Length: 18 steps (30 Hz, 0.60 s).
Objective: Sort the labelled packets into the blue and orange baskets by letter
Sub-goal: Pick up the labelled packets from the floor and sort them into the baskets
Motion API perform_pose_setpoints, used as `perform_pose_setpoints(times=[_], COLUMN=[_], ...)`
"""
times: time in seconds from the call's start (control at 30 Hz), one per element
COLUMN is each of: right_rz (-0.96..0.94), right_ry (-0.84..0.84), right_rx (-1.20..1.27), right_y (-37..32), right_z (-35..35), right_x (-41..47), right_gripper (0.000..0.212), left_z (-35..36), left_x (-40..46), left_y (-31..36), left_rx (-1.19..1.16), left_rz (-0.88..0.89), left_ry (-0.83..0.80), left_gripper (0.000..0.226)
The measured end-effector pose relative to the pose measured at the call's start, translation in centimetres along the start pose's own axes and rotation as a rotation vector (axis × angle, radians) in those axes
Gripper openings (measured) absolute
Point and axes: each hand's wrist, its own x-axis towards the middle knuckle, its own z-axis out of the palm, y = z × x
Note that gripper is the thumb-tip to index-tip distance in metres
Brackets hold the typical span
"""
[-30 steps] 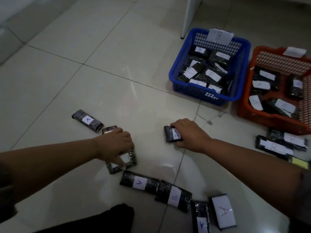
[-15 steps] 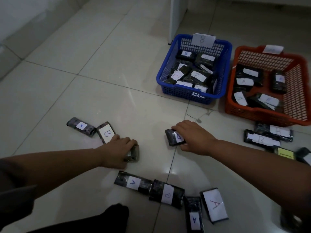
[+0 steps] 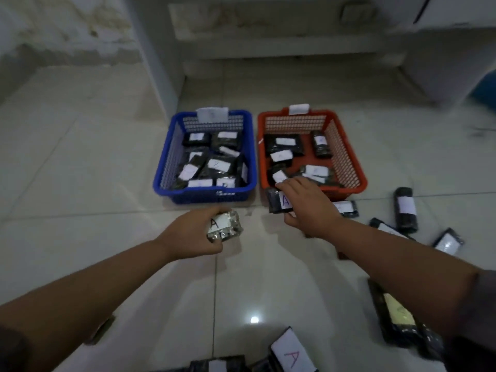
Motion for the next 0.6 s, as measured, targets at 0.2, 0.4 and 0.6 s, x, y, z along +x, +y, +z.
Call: perform_pose_setpoints(times=[0.2, 0.4, 0.6], right_rz=[0.408, 0.735, 0.727], right_ry=[0.228, 0.362, 0.382], right_rx=[0.090, 0.229, 0.341], right_y=[5.6, 11.1, 13.4], right_z=[-1.1, -0.1, 1.7], right_x=[-1.0, 0.4, 3.8], right_gripper=[0.068, 0.068, 0.068], left_z=[-0.9, -1.5, -0.3], left_x=[7.0, 12.7, 17.6], left_y=[4.3, 6.8, 7.3], left_rx=[0.120, -0.032, -0.034], left_rz=[0.194, 0.111, 0.086], left_ry=[-0.027, 0.239, 0.277], left_gripper=[0.072, 0.055, 0.070])
